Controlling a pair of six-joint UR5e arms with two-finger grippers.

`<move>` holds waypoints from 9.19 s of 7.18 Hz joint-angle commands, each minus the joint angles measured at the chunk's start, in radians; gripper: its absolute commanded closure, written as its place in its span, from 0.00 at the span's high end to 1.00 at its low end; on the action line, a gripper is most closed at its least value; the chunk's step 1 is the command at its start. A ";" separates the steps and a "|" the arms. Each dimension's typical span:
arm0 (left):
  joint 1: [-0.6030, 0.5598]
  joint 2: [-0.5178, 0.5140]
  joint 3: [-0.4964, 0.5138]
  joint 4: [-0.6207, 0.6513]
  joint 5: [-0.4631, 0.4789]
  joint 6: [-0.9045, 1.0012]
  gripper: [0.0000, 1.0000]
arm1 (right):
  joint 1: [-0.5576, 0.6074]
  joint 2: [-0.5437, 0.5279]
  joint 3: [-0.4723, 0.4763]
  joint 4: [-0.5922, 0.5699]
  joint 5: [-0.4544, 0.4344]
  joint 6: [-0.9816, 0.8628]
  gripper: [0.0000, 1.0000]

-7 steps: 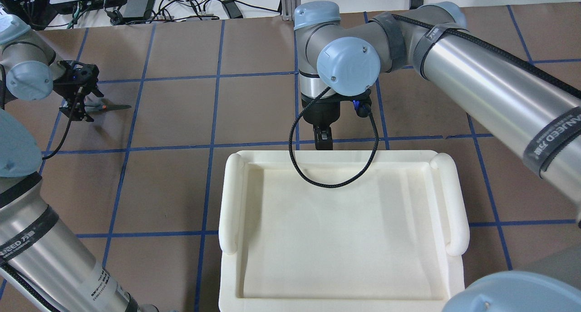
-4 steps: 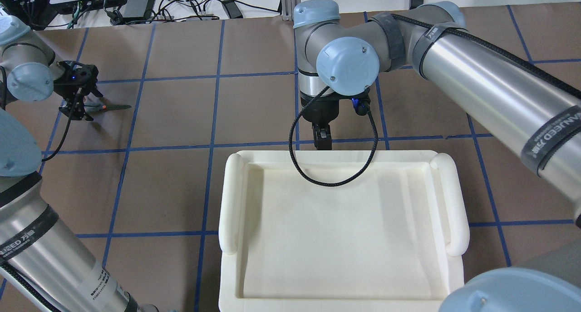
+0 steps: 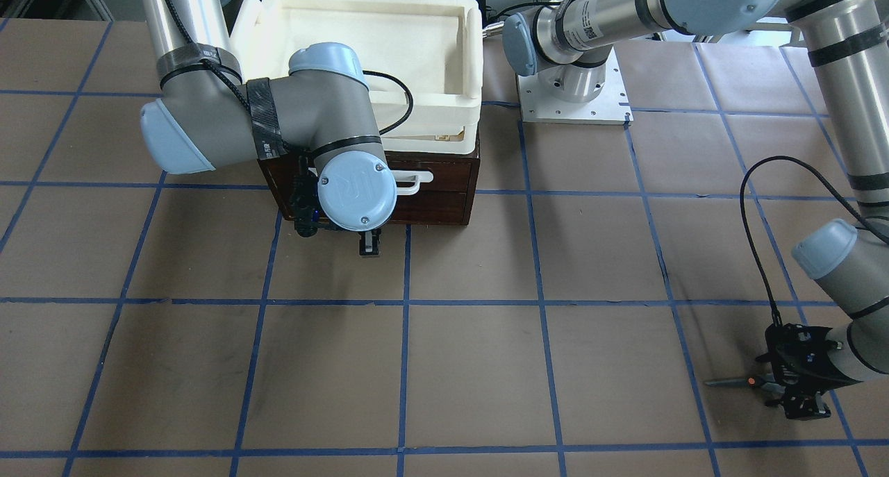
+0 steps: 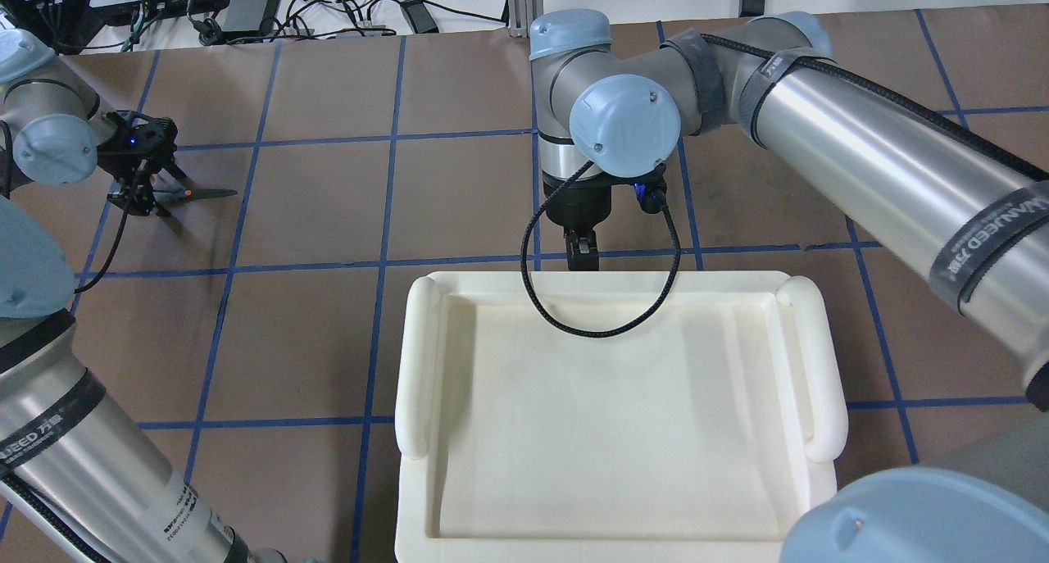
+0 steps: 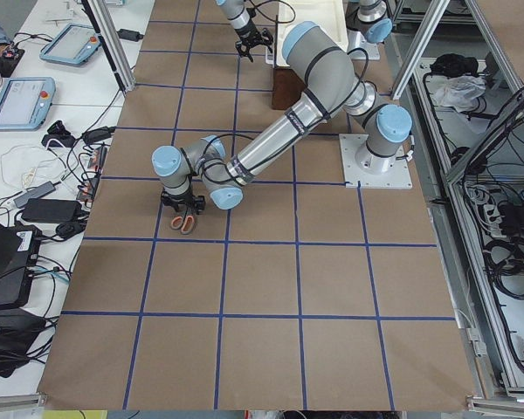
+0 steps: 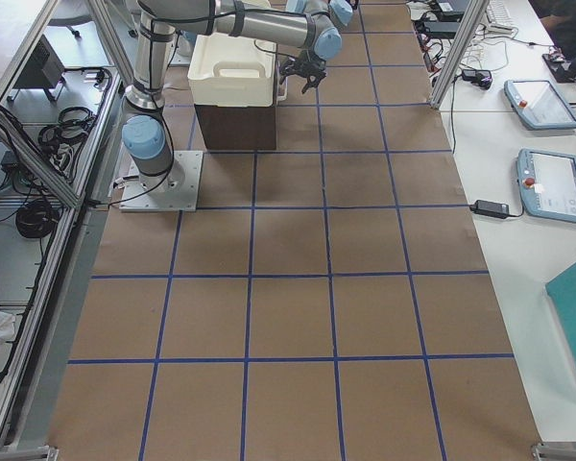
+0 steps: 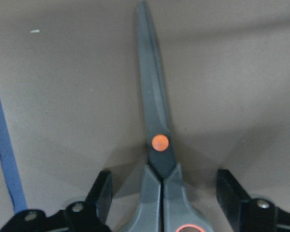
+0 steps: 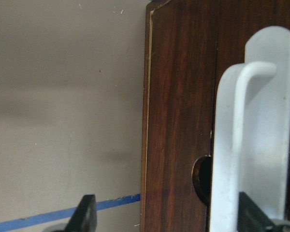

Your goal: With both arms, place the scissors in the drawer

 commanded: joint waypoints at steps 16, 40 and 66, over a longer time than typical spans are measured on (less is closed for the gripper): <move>-0.012 0.112 -0.057 0.026 -0.012 0.020 0.12 | -0.023 0.034 -0.071 -0.182 -0.021 -0.220 1.00; -0.247 0.370 -0.083 -0.270 -0.024 -0.445 0.07 | -0.069 0.178 -0.296 -0.216 -0.018 -0.444 1.00; -0.986 0.483 -0.138 -0.250 -0.023 -1.233 0.08 | -0.456 -0.254 -0.131 -0.177 -0.105 -1.676 1.00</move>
